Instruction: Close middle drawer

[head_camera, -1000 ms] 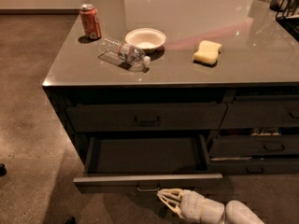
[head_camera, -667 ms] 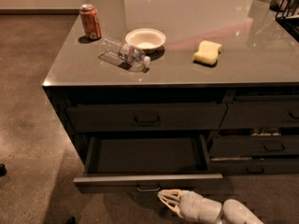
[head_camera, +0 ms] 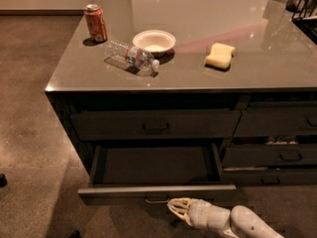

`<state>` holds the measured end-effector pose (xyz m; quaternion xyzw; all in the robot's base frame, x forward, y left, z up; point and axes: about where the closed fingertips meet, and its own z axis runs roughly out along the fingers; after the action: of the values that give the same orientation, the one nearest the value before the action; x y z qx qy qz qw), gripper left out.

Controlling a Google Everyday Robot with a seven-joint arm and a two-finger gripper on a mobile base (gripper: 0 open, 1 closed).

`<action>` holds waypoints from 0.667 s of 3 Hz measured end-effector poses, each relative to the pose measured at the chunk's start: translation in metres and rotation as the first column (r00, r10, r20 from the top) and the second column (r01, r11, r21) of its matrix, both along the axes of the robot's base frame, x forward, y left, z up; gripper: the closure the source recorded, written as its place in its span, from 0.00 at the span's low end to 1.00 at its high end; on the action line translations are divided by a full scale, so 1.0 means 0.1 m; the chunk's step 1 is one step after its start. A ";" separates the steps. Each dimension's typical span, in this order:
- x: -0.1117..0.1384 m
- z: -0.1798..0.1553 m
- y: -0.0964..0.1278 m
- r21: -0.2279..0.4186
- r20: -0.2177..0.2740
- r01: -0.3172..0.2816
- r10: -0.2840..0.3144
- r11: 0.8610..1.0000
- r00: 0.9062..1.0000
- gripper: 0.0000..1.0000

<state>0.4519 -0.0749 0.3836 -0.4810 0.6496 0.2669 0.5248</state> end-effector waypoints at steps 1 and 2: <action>0.12 -0.08 0.03 -0.002 -0.008 -0.007 0.007 1.000 1.000 1.00; 0.15 -0.09 0.05 0.000 -0.007 -0.010 0.010 1.000 1.000 1.00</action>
Offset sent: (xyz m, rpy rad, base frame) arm 0.0590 0.0213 -0.0281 0.0092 0.0076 0.0475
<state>0.4670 -0.0697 0.3743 -0.4834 0.6490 0.2714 0.5211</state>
